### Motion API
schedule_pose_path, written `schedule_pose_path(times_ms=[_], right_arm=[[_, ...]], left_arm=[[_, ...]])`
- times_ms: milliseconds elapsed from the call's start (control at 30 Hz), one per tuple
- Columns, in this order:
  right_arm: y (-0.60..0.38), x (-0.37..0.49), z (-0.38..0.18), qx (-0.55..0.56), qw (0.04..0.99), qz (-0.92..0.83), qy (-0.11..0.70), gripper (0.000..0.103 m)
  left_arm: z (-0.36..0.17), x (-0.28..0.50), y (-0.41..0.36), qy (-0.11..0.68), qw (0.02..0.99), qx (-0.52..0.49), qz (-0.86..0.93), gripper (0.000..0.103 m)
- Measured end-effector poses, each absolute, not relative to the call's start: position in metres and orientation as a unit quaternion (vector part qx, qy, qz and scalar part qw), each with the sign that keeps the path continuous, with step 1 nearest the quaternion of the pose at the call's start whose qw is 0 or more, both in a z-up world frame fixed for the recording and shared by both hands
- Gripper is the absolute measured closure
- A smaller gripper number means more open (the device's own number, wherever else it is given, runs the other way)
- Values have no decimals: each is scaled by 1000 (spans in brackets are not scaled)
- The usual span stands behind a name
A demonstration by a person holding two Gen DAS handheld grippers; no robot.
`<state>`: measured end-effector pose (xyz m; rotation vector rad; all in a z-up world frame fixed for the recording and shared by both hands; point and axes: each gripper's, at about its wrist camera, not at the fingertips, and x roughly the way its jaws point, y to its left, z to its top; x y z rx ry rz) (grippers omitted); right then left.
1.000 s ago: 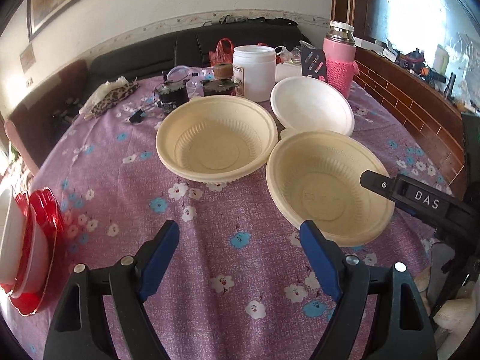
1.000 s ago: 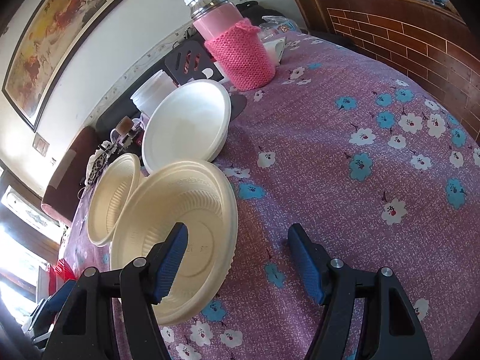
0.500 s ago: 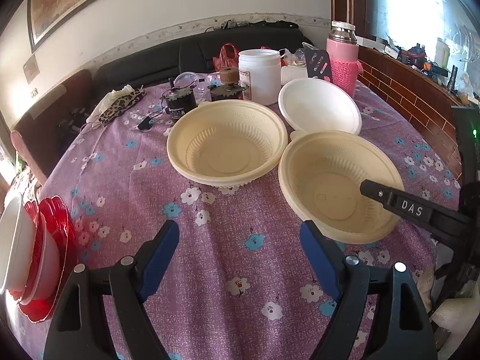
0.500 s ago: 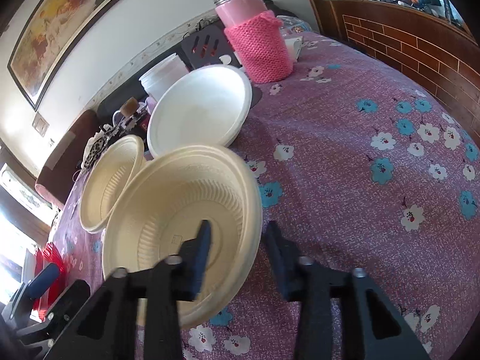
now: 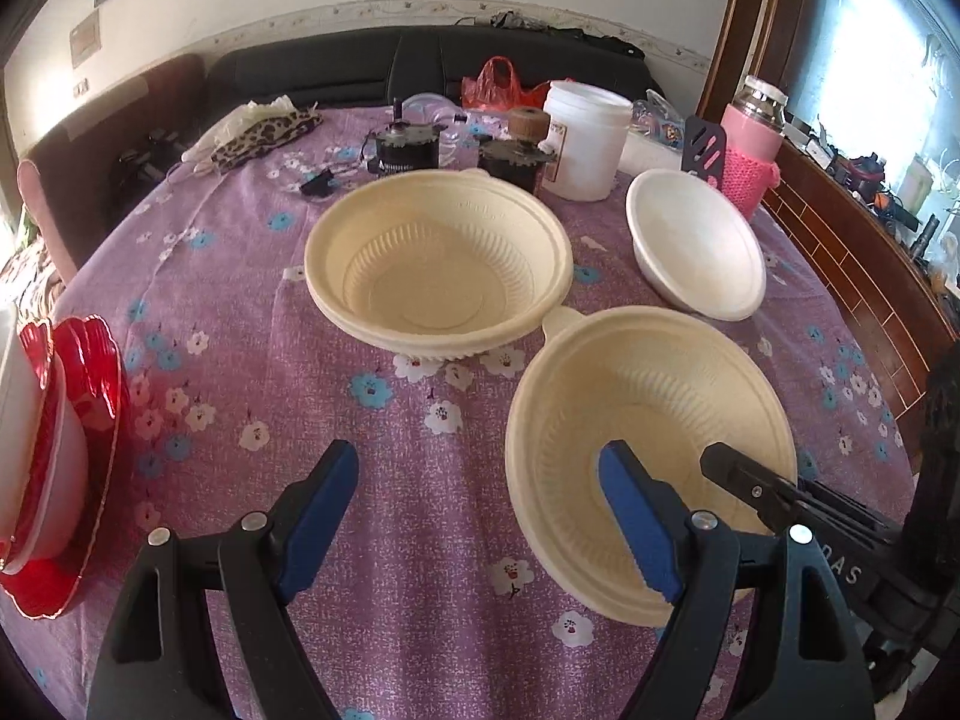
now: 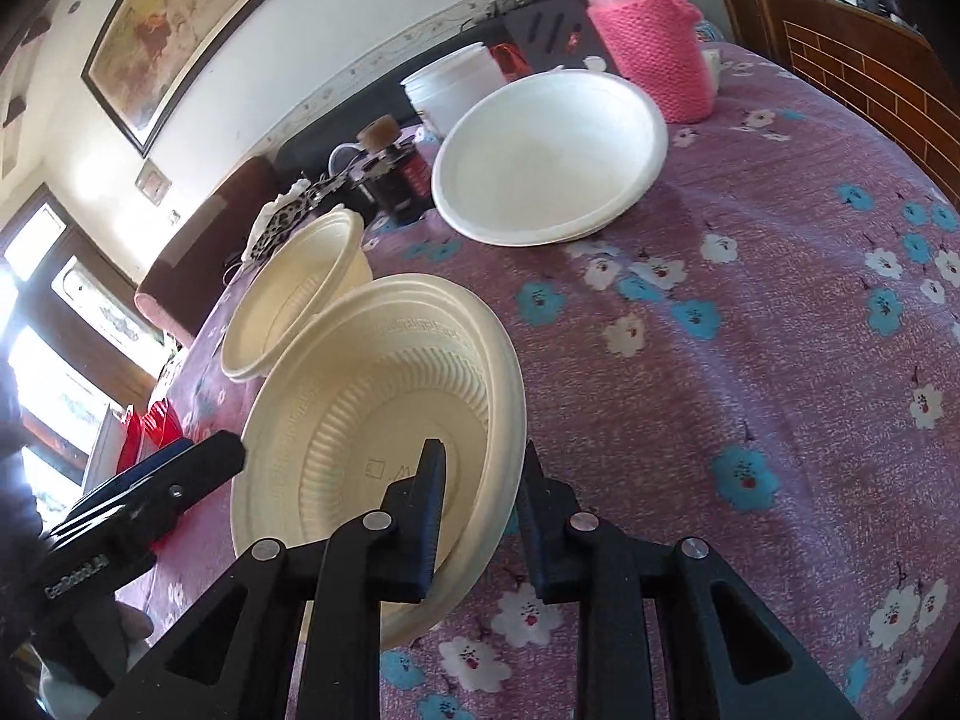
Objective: Organize plates and bowls
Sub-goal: 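Grasp a beige ribbed bowl rim with the right tool and lift, then grasp the beige bowl with the left tool while the right tool carries it over the stack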
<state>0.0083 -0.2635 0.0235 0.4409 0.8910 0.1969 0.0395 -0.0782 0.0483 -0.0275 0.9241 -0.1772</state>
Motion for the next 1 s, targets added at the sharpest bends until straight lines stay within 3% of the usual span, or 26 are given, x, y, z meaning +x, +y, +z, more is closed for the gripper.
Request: schedule_pose_path(times_ms=[267, 300, 333, 400, 700, 1000], right_arm=[[-262, 6, 26, 202, 878, 95, 423, 78], [-261, 6, 26, 200, 878, 94, 424, 78], [-259, 7, 25, 200, 878, 94, 425, 78], [-256, 8, 25, 198, 878, 95, 426, 77], [-242, 3, 31, 176, 887, 105, 414, 81], [-186, -26, 78, 164, 899, 147, 379, 80]], left_arm=[[30, 57, -84, 472, 876, -20, -98, 25], [29, 59, -85, 473, 875, -14, -100, 44], [27, 60, -88, 477, 873, -3, -102, 78], [24, 61, -92, 486, 866, 2, -122, 89], [52, 37, -80, 460, 881, -9, -108, 89], [107, -6, -12, 407, 908, -47, -90, 89]])
